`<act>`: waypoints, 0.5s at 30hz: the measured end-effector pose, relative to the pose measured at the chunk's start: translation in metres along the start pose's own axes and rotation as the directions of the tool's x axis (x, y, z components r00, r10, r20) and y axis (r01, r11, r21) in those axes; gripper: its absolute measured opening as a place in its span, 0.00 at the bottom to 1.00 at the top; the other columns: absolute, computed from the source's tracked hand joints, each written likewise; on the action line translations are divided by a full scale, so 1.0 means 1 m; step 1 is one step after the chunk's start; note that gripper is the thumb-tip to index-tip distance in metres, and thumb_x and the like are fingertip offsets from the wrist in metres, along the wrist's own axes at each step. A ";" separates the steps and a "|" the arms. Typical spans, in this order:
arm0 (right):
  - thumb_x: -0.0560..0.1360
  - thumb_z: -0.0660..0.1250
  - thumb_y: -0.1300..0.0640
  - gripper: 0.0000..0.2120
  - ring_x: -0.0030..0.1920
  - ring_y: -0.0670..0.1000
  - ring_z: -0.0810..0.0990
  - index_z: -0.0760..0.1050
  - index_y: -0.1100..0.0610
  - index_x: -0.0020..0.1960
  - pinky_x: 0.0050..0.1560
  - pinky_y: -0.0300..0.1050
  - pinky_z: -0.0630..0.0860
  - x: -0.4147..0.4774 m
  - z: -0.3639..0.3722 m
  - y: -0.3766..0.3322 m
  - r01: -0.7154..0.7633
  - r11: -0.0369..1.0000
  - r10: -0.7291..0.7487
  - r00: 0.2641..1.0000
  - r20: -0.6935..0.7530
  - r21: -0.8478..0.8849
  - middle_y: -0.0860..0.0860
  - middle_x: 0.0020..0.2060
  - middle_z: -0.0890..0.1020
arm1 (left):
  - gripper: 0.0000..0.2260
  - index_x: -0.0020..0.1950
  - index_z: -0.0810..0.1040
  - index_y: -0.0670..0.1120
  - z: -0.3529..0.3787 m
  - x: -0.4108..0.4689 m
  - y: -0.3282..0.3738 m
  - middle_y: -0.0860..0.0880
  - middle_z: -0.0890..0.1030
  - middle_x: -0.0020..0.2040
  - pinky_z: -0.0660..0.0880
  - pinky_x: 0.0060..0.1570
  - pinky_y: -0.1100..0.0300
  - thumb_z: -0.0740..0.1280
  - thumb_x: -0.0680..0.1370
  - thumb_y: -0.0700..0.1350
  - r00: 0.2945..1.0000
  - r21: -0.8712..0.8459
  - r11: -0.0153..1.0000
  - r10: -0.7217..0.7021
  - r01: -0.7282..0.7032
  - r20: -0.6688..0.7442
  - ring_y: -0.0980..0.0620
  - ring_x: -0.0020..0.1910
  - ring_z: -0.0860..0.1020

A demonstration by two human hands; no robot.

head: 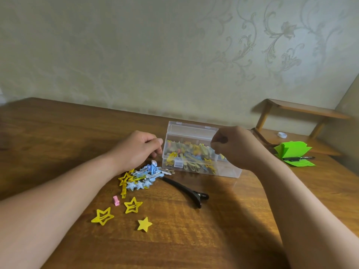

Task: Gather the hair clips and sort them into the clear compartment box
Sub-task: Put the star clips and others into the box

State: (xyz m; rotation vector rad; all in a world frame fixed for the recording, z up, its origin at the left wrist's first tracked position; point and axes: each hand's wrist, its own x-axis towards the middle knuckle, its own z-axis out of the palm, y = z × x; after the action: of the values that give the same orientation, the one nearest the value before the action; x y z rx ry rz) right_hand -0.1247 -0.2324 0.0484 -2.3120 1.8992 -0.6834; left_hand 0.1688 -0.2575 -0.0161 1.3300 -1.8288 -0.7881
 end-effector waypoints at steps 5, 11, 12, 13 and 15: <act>0.79 0.72 0.54 0.04 0.43 0.39 0.82 0.84 0.45 0.49 0.39 0.29 0.75 -0.010 -0.001 -0.035 0.136 0.986 -0.142 0.988 0.055 0.101 0.41 0.42 0.86 | 0.19 0.43 0.86 0.45 0.000 -0.003 0.006 0.47 0.87 0.41 0.78 0.51 0.48 0.65 0.86 0.53 0.999 0.060 0.998 0.022 -0.020 -0.032 0.47 0.43 0.82; 0.77 0.75 0.51 0.03 0.44 0.37 0.81 0.85 0.43 0.49 0.43 0.32 0.76 -0.033 0.010 -0.088 0.332 0.931 -0.356 0.917 0.181 0.153 0.38 0.40 0.85 | 0.20 0.34 0.82 0.50 0.000 -0.005 0.015 0.50 0.84 0.35 0.70 0.39 0.58 0.65 0.85 0.49 0.999 0.083 0.996 0.025 -0.024 -0.020 0.55 0.35 0.78; 0.77 0.75 0.51 0.03 0.45 0.37 0.81 0.85 0.42 0.49 0.43 0.32 0.75 -0.037 0.013 -0.095 0.357 0.919 -0.387 0.899 0.205 0.167 0.38 0.40 0.85 | 0.22 0.30 0.80 0.52 -0.001 -0.006 0.016 0.53 0.82 0.31 0.69 0.36 0.61 0.65 0.85 0.48 1.000 0.069 0.998 0.010 -0.009 -0.015 0.58 0.32 0.75; 0.77 0.75 0.50 0.03 0.45 0.37 0.80 0.85 0.42 0.49 0.43 0.32 0.75 -0.042 0.016 -0.102 0.378 0.909 -0.412 0.879 0.240 0.178 0.37 0.40 0.84 | 0.24 0.27 0.78 0.53 -0.001 -0.006 0.016 0.56 0.78 0.28 0.68 0.33 0.63 0.65 0.85 0.48 1.000 0.049 0.999 0.002 -0.002 -0.005 0.60 0.29 0.73; 0.78 0.74 0.47 0.04 0.46 0.36 0.79 0.85 0.41 0.52 0.42 0.30 0.73 -0.049 0.023 -0.113 0.418 0.891 -0.454 0.829 0.326 0.177 0.36 0.40 0.83 | 0.23 0.30 0.78 0.52 0.000 -0.007 0.015 0.57 0.76 0.27 0.67 0.31 0.63 0.65 0.86 0.48 1.000 0.021 1.000 0.003 -0.004 0.004 0.60 0.28 0.71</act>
State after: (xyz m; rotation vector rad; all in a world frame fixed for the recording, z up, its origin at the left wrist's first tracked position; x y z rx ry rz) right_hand -0.0191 -0.1646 0.0503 -2.6071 1.1638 -0.3300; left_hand 0.1626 -0.2465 -0.0050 1.3389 -1.8464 -0.7722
